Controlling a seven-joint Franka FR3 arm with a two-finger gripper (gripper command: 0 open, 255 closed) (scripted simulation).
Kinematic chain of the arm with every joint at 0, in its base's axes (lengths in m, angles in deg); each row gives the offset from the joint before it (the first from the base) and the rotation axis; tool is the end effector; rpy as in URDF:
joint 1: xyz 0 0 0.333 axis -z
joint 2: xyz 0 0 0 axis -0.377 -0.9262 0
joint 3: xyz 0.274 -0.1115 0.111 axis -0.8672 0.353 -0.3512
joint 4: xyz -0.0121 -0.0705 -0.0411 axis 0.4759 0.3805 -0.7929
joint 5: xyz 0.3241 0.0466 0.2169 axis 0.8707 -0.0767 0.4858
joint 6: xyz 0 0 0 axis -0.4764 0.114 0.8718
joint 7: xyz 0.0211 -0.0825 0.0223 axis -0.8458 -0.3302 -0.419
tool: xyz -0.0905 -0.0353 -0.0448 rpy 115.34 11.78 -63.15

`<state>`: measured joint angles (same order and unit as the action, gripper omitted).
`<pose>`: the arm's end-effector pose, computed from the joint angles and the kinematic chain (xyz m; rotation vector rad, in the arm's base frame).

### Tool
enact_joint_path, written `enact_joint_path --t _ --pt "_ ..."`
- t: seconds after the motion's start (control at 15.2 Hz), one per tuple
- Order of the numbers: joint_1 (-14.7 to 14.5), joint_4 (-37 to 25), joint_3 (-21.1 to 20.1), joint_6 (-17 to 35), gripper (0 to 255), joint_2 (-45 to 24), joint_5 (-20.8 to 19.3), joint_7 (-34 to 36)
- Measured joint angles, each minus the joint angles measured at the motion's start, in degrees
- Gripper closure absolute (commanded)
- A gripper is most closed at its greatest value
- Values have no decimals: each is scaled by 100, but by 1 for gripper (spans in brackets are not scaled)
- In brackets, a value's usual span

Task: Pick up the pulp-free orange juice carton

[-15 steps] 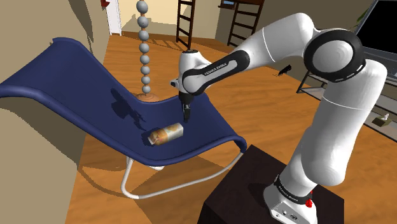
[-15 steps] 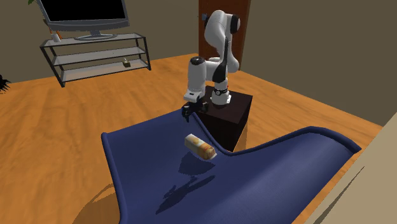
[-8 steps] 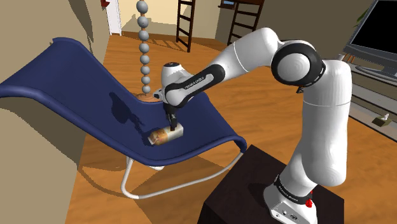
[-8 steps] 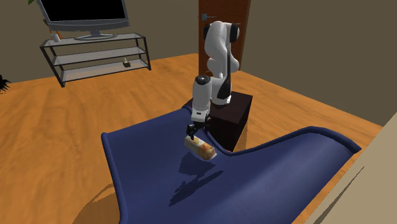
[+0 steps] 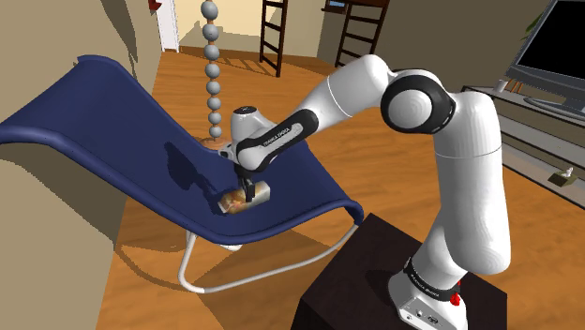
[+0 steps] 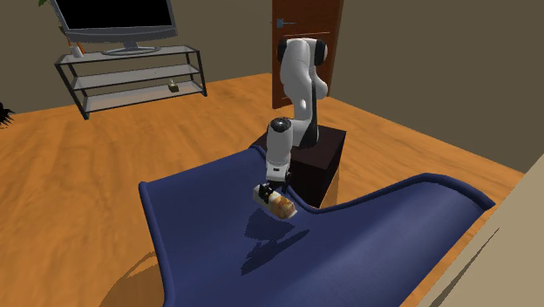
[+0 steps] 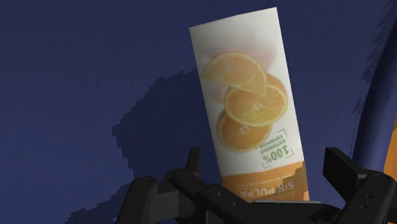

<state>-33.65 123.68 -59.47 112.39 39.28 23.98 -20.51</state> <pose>0.6274 0.1439 0.2382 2.5935 1.6920 -0.0200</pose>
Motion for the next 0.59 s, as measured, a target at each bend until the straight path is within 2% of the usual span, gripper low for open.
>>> enact_joint_path --t 0.13,0.2,0.59 --pt "1 -14 6 98 0 -113 -8 3" --pt "5 -15 8 114 255 -130 -9 -2" --pt "10 -23 10 127 255 -140 -12 -11"
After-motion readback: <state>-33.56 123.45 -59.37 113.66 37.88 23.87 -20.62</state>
